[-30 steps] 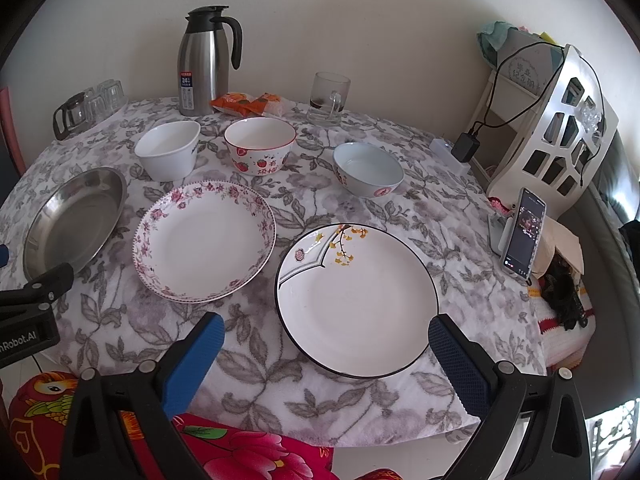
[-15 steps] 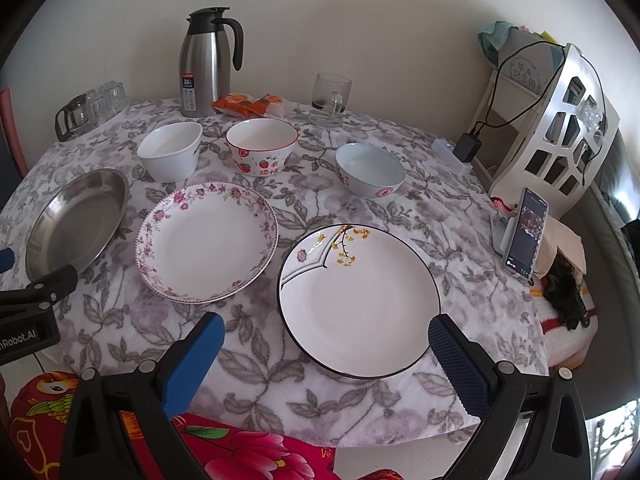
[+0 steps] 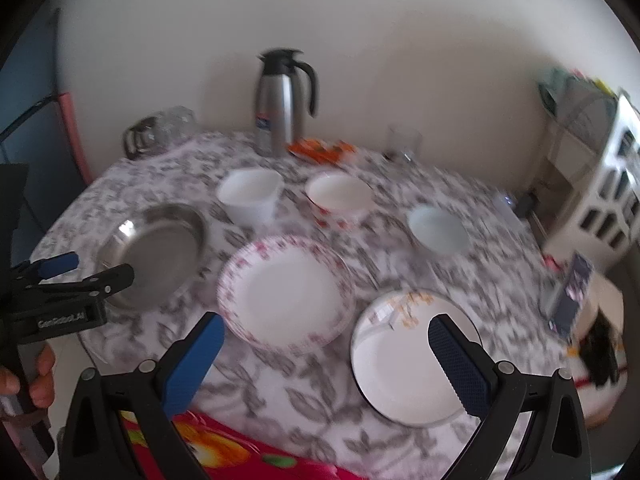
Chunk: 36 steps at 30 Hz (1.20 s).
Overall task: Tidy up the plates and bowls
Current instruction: 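Move the left tool to the steel tray rim and close on it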
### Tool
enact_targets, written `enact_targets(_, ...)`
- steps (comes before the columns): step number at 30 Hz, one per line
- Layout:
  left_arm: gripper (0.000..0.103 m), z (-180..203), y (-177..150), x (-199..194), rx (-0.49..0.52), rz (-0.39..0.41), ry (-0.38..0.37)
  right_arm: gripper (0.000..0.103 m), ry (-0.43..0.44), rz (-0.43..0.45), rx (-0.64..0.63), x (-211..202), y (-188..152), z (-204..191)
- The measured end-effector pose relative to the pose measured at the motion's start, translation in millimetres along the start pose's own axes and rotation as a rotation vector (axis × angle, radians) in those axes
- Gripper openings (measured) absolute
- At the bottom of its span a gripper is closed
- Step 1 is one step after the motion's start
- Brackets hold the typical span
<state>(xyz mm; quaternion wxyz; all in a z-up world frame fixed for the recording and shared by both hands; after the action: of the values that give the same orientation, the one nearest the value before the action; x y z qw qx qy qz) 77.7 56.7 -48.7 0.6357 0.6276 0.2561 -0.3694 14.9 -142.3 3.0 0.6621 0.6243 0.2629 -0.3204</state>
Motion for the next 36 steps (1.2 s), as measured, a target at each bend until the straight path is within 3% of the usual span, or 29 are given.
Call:
enact_targets(7,0.103,-76.2,17.1,4.5,-0.142,0.041,0.056,0.103,0.135,-0.032,0.035,28.4,22.9,-36.1)
enact_targets(12,0.103,-112.0,14.0,20.1,-0.196,0.064,0.065,0.103,0.214,-0.149,0.086,70.9,9.0,-59.6)
enact_targets(19,0.103,-146.4,8.5,48.1,-0.293,0.062,0.01,0.101,0.279,-0.225,0.117,115.8,10.1,-82.4)
enact_targets(25,0.103,-164.6,13.5,65.3,-0.301,0.083,-0.014,0.083,0.394,-0.27,0.165,144.8,16.9,-108.9)
enact_targets(29,0.103,-175.5,13.1,82.9,-0.318,0.034,-0.028,0.074,0.429,-0.297,0.148,163.8,18.4,-131.6)
enact_targets(34,0.103,-196.4,6.5,108.2,-0.373,-0.042,0.012,0.064,0.457,-0.328,0.128,184.8,19.5,-153.8)
enact_targets(36,0.103,-204.0,2.3,116.2,-0.406,-0.069,0.008,0.056,0.455,-0.335,0.122,194.1,19.1,-157.9)
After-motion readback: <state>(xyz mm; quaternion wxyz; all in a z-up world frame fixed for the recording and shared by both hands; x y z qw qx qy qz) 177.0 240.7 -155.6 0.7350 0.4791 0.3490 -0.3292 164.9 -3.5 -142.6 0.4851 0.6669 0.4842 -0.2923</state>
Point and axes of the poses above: each gripper's, at about its wrist camera, not at the fingertips, and x roughly the way its jaws point, z to its right, y to its top, the point moved 9 cm from there along x, roughly the way its jaws point
